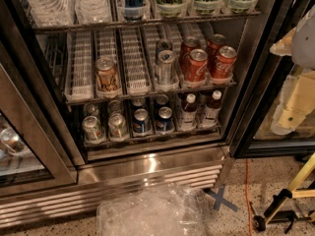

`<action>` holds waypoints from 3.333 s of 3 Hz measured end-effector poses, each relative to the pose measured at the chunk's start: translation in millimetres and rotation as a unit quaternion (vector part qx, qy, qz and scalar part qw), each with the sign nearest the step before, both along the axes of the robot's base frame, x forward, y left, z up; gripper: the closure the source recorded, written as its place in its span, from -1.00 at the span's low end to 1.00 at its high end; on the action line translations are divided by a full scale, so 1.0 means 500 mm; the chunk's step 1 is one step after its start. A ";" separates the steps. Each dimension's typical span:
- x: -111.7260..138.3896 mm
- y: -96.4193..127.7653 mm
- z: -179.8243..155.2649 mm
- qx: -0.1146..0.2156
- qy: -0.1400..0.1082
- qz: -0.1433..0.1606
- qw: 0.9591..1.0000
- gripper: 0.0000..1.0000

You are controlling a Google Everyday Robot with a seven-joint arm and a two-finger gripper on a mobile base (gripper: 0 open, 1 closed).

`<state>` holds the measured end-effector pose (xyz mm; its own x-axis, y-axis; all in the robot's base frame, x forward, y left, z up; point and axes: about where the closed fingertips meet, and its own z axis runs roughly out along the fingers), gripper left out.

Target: Pick pepsi can from bottom shelf of fridge

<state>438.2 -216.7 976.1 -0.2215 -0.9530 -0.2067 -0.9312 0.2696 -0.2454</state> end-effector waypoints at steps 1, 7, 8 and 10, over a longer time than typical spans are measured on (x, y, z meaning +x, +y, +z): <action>0.000 0.000 0.000 0.000 0.000 0.000 1.000 -1.00; 0.031 0.053 -0.275 0.153 0.007 -0.139 0.978 -1.00; 0.070 0.134 -0.347 0.211 0.001 -0.158 0.964 -1.00; 0.160 0.185 -0.340 0.269 -0.072 -0.192 0.941 -1.00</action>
Offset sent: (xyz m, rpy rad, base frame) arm 0.0017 -0.0024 -0.0350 0.0744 0.0069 -0.0647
